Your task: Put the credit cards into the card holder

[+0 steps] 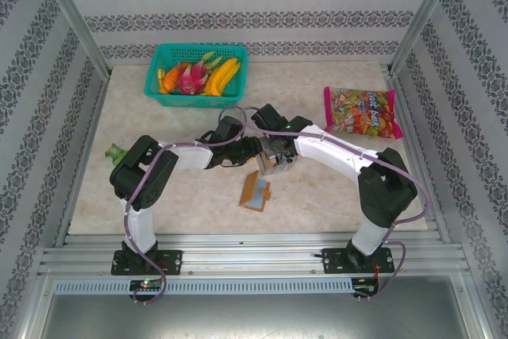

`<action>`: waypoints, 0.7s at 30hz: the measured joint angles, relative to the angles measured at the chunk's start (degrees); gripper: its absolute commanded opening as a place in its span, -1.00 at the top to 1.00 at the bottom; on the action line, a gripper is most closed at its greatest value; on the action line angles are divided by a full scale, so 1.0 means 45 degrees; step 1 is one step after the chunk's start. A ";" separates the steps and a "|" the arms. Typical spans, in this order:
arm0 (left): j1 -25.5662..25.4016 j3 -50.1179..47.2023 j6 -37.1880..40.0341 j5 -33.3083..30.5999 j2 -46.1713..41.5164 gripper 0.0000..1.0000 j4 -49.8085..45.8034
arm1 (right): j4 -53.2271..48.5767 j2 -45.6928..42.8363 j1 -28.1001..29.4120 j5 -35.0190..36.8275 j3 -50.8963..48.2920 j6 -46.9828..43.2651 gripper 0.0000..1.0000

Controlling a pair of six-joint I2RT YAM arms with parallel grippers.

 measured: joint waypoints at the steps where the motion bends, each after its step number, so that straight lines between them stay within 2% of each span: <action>1: 0.0000 0.0000 0.0000 0.0005 0.0000 0.05 0.0000 | -0.0189 0.0000 0.0000 -0.0005 0.0102 0.0306 1.00; 11: -0.0005 0.0000 0.0019 0.0000 -0.0019 -0.02 -0.0034 | -0.1447 -0.0267 0.0510 0.0811 0.0918 0.3526 1.00; 16: -0.0010 0.0000 0.0180 -0.0102 -0.0282 -0.24 -0.0559 | -0.1418 -0.1083 0.0942 0.1297 0.0670 0.4711 1.00; 21: -0.0039 -0.0005 0.0753 -0.0379 -0.1331 -0.52 -0.1690 | -0.0515 -0.2973 0.1331 0.1428 -0.0831 0.5595 1.00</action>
